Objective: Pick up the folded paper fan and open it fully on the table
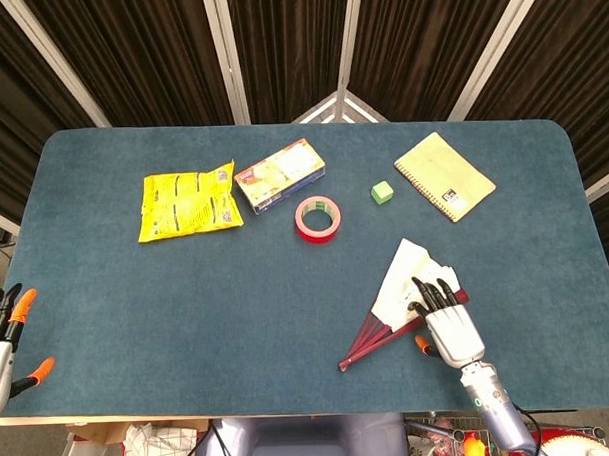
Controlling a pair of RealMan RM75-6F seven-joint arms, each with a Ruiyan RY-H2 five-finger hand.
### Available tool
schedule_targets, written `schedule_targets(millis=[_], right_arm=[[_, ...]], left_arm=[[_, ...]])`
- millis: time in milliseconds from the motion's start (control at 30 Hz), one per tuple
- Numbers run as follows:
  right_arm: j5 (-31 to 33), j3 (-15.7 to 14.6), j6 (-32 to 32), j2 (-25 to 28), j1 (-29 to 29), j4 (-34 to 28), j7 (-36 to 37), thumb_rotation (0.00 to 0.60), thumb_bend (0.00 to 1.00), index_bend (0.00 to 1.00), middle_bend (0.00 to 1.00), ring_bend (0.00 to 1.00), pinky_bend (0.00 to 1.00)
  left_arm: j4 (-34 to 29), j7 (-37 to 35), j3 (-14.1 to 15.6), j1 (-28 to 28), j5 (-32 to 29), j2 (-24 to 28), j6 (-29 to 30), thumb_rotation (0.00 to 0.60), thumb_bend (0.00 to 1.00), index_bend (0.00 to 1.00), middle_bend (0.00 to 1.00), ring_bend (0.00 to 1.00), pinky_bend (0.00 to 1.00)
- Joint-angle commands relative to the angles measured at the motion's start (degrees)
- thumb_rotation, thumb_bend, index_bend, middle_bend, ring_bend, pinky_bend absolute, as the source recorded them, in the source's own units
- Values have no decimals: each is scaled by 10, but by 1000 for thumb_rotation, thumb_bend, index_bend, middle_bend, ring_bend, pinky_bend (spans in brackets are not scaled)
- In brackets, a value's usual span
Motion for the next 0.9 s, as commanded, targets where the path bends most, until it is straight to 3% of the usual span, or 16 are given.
schedule_targets(millis=[33,900], right_arm=[[3,0,-2,-6,3,6,2,600,291,381,71,134,87],[14,8,-15,-36,30,52,26,600,291,484,86,141,87]], left_arm=[[-1,2,0,0,-1,0,-1,600,131,42,0,0,0],[-3,22,0,-2,-6,-8,-7,600,131,42,0,0,0]])
